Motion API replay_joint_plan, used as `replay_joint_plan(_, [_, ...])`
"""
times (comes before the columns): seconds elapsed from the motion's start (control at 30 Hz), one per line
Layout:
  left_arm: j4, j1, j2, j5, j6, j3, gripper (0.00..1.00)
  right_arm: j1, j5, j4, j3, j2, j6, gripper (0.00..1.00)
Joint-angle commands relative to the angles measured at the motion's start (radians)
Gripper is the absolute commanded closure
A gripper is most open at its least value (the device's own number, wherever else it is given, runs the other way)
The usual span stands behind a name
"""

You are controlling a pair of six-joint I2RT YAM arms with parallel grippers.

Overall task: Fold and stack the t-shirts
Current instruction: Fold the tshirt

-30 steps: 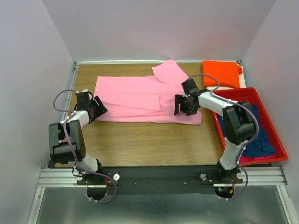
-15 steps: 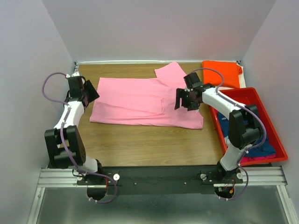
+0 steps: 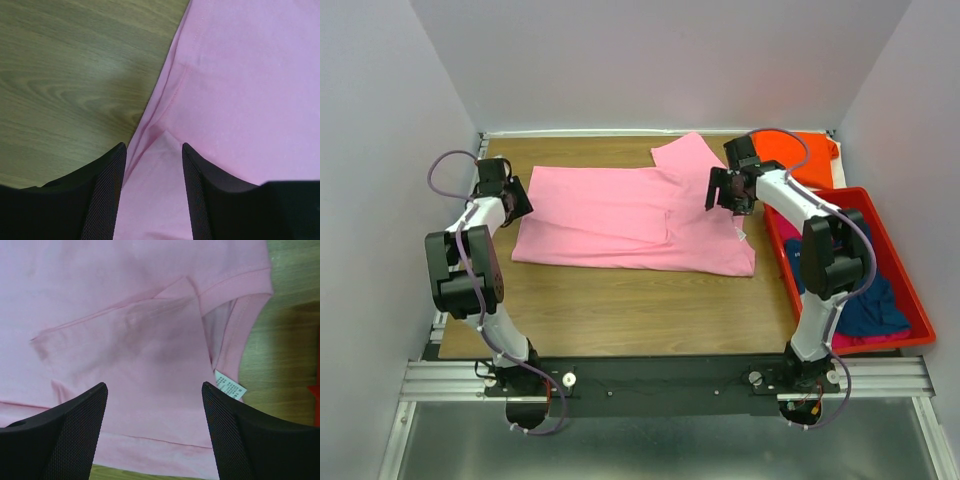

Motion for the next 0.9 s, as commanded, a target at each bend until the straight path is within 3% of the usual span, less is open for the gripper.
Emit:
replay_joint_plan(0.0, [-0.004, -0.016, 0.037, 0.006, 0.023, 0.001, 0.44, -0.023, 0.054, -0.007, 0.024, 0.021, -0.008, 0.18])
replay_joint_plan(0.27, [0.005, -0.05, 0.083, 0.008, 0.023, 0.01, 0.48, -0.067, 0.042, 0.03, -0.023, 0.052, -0.027, 0.2])
replay_joint_plan(0.47, [0.001, -0.061, 0.106, 0.001, 0.021, 0.027, 0.53, -0.066, 0.014, 0.056, -0.063, 0.087, -0.02, 0.31])
replay_joint_plan(0.5, [-0.007, -0.061, 0.109, -0.002, 0.023, 0.028, 0.57, -0.066, 0.009, 0.058, -0.068, 0.089, -0.018, 0.32])
replay_joint_plan(0.7, [-0.027, -0.061, 0.123, -0.058, 0.03, 0.04, 0.58, -0.066, 0.005, 0.066, -0.076, 0.112, -0.012, 0.36])
replay_joint_plan(0.73, [-0.031, -0.059, 0.123, -0.061, 0.03, 0.042, 0.65, -0.067, 0.005, 0.069, -0.076, 0.118, -0.012, 0.36])
replay_joint_plan(0.87, [-0.037, -0.061, 0.13, -0.071, 0.03, 0.053, 0.67, -0.067, 0.003, 0.07, -0.082, 0.14, -0.017, 0.36])
